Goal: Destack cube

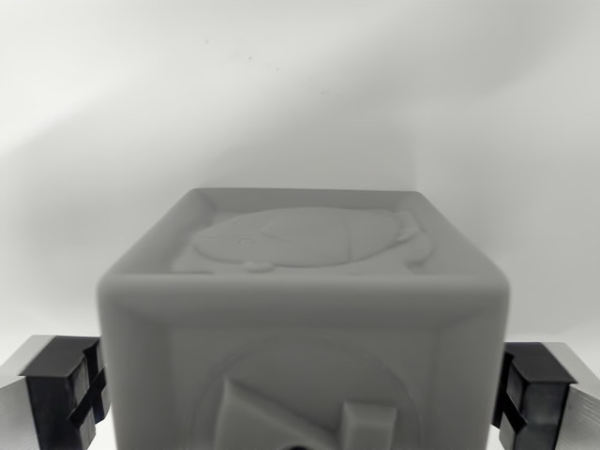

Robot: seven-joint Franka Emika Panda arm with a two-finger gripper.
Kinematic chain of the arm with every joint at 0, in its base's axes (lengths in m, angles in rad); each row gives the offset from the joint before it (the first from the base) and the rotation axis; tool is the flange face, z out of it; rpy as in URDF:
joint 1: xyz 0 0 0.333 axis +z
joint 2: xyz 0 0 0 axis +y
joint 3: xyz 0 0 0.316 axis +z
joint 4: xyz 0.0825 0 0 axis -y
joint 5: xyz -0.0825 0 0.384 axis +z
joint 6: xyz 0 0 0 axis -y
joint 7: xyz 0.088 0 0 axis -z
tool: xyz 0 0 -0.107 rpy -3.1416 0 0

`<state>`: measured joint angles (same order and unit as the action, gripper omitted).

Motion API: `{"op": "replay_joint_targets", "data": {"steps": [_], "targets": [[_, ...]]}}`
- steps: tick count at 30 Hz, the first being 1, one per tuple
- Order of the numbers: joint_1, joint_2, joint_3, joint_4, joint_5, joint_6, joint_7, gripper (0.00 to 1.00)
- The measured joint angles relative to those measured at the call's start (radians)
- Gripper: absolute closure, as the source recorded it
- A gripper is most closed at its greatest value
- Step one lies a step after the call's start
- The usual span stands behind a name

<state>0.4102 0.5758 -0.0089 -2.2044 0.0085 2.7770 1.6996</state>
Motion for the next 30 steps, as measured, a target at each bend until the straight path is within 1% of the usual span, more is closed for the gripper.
{"op": "replay_joint_targets", "data": {"steps": [9,14,21,30], "targets": [[0.0,0.0,0.0,0.0,0.0,0.0,0.0,0.0],[0.0,-0.01,0.0,-0.002,0.0,-0.006,0.0,0.0],[0.0,-0.045,0.0,-0.012,0.0,-0.028,0.0,0.0],[0.0,-0.106,0.0,-0.027,0.0,-0.074,0.0,0.0]]}}
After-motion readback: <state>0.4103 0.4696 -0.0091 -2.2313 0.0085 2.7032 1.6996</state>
